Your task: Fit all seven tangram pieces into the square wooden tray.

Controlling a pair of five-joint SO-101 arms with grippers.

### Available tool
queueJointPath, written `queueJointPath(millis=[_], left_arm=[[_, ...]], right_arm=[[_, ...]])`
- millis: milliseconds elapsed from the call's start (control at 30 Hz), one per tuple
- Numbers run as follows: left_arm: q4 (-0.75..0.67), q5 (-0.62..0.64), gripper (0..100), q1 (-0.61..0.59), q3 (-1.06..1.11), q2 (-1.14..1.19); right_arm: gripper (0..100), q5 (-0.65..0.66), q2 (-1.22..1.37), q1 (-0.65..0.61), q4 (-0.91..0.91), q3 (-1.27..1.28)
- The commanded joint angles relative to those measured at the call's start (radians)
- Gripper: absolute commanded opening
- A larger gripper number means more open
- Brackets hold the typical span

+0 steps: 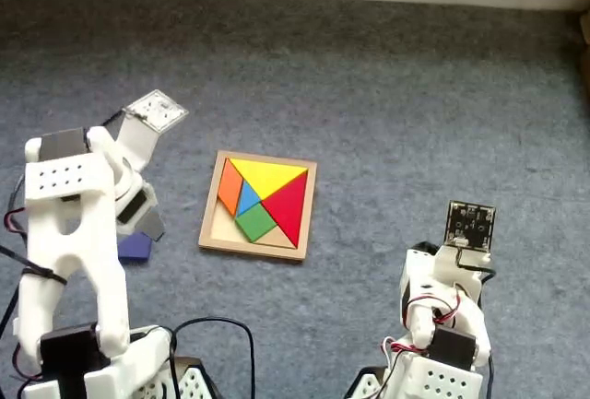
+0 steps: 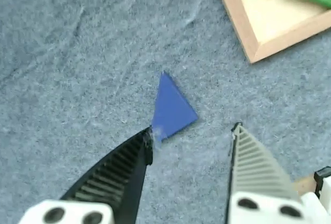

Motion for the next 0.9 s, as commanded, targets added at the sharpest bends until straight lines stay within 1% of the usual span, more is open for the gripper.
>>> queueJointPath(millis=[0, 33, 167, 367, 867], left_arm=[[-0.011, -0.058, 25, -0.059, 0.048, -0.035], [-0.029, -0.060, 25, -0.074, 0.065, -0.035], [-0.176, -0.066, 25, -0.127, 0.153, -0.035], [-0.358, -0.074, 25, -0.124, 0.288, -0.035], [-0.575, -0.077, 24, -0.128, 0.472, -0.033]], right_arm=[[0.6, -0.008, -0.013, 0.013, -0.018, 0.110], [0.6, -0.008, -0.013, 0.013, -0.018, 0.110], [0.6, -0.008, -0.013, 0.013, -0.018, 0.110], [0.6, -0.008, -0.013, 0.013, -0.018, 0.110], [0.6, -0.008, -0.013, 0.013, -0.018, 0.110]])
